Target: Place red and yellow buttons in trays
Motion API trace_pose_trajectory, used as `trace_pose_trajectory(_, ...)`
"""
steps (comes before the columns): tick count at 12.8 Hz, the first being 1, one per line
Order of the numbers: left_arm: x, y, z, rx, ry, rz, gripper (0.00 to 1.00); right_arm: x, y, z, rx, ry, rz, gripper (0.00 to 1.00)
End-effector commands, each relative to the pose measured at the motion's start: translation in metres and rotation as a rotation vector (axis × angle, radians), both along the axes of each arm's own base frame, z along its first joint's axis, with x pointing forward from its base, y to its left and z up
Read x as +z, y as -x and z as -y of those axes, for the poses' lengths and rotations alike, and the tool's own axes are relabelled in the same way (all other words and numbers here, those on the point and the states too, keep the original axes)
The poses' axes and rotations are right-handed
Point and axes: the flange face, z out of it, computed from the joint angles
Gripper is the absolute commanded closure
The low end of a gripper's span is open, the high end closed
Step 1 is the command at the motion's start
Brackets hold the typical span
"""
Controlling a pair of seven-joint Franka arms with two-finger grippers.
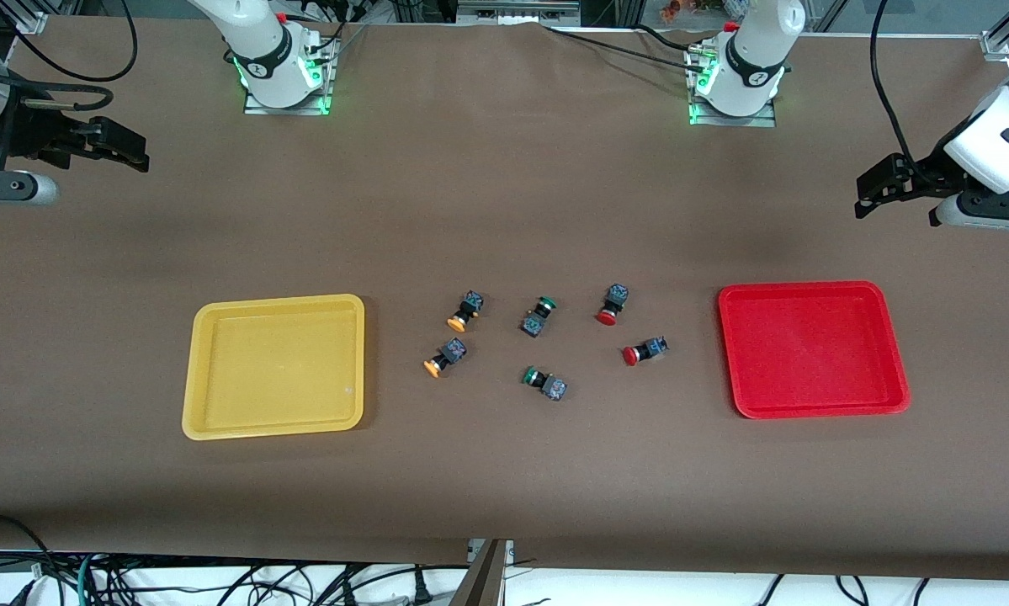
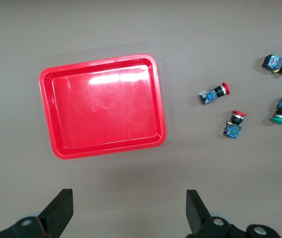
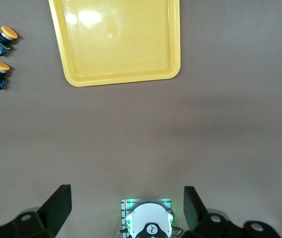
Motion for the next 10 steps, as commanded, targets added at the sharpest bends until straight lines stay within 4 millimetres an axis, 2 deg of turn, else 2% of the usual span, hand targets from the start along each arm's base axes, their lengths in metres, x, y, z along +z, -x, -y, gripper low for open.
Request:
trace_pose_trajectory(1,0.005,0.002,0.002,0.003,0.025,0.020,0.00,0.006,0.002,0.002,0.015,0.013,0.009,0.00)
trace_pose_trajectory(7,-0.008,0.002,0.004,0.002,0.010,-0.045,0.00,0.000,-0.003,0.004,0.007,0.017,0.001,0.00)
trace_pose_trajectory(8,-0.011,0.002,0.008,-0.004,0.010,-0.059,0.00,-0.013,-0.011,0.003,0.007,0.019,-0.015,0.00)
trace_pose_trajectory(10,-0.024,-0.005,0.012,-0.021,0.013,-0.088,0.00,-0.026,-0.022,0.001,0.010,0.018,-0.009,0.00)
